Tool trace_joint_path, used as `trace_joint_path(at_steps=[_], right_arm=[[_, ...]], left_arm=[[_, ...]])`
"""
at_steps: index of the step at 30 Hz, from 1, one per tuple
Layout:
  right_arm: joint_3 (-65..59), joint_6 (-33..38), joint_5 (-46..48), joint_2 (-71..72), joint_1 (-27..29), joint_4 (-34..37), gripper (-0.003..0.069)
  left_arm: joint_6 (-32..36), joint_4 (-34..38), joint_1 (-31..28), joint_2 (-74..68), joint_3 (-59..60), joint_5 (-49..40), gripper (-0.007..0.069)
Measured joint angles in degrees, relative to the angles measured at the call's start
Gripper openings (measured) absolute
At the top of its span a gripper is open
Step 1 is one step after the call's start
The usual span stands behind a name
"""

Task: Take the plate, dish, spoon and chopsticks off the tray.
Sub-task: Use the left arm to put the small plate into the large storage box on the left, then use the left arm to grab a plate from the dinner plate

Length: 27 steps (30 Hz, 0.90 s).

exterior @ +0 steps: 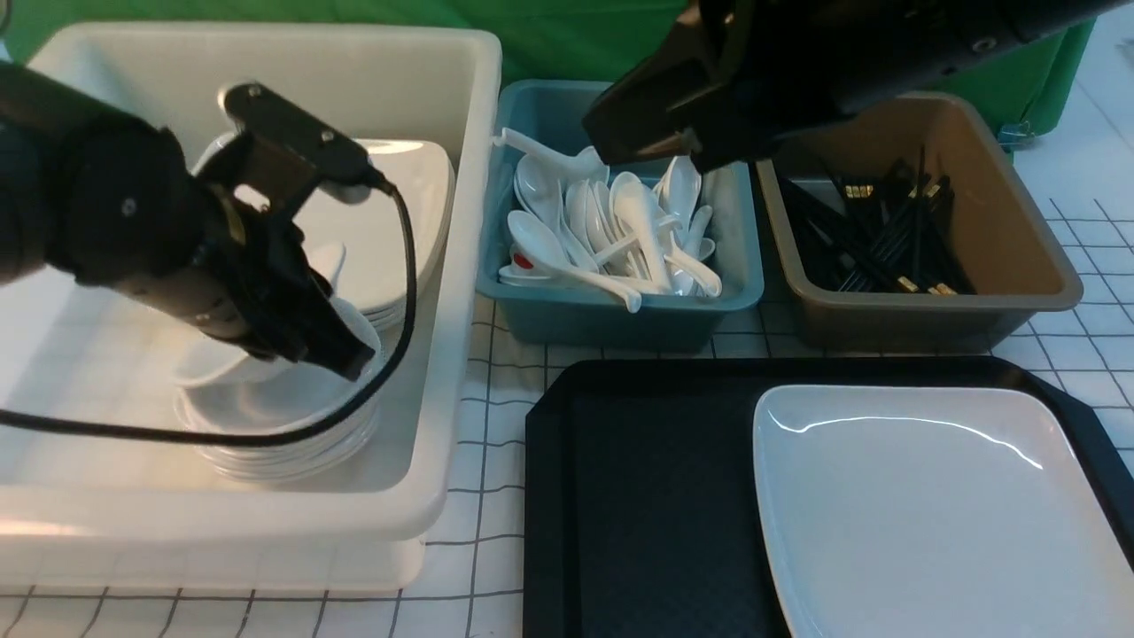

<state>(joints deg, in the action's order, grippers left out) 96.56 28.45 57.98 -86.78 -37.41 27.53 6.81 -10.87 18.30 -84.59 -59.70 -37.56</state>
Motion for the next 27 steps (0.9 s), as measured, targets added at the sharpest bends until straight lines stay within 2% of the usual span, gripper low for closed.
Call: trace_joint_path(at_steps=[2,5,9,12,15,17,19,21,22,24,27], right_arm=[[0.06,0.00,-0.06,-0.14,0.00,0.00,0.0009],[0.11,0.00,-0.06,-0.14,0.00,0.00,0.0009],[0.35,0.00,-0.06,-0.14,0.00,-0.62,0.0009],[0.36,-0.26,0.63,-0.08,0.28,-2.65,0.0009],[0.36,-1.37,3.71,0.47,2.02,-6.45,0.0009],[0.36,-3.33,7.83,1.57,4.61,-9.56,0.0009],[0.04,-6.54,10.13,3.28,7.67,-12.56,0.0009],[-1.89,-8.43,10.92,6.32,11.85,-15.34,0.0009],[-2.33,-8.71,11.00,6.93,13.01,-15.63,0.0009],[-5.83,-9.24,11.34,10.73,17.63,-16.63,0.0009],[-11.57,-9.53,11.49,14.44,22.17,-17.00,0.0009]], left_arm=[[-0.40,0.22,0.00,-0.35,1.00,0.69,0.0062],[-1.32,0.22,0.00,-0.70,1.82,1.15,0.0162],[-3.02,2.91,0.00,-0.21,1.82,1.31,0.0363],[-3.86,6.86,0.00,1.74,0.93,-0.30,0.0468],[-4.09,11.80,0.00,5.09,-1.53,-1.98,0.0513],[-4.04,15.98,0.00,7.29,-3.94,-2.27,0.0486],[-2.62,22.81,0.07,8.38,-6.97,-3.20,0.0400],[0.97,28.46,1.69,8.29,-11.50,-5.21,0.0223],[1.52,29.04,2.20,8.06,-12.19,-5.63,0.0186],[3.00,31.10,6.71,6.15,-15.78,-6.99,0.0043],[3.33,32.25,12.85,1.22,-19.14,-7.52,0.0001]])
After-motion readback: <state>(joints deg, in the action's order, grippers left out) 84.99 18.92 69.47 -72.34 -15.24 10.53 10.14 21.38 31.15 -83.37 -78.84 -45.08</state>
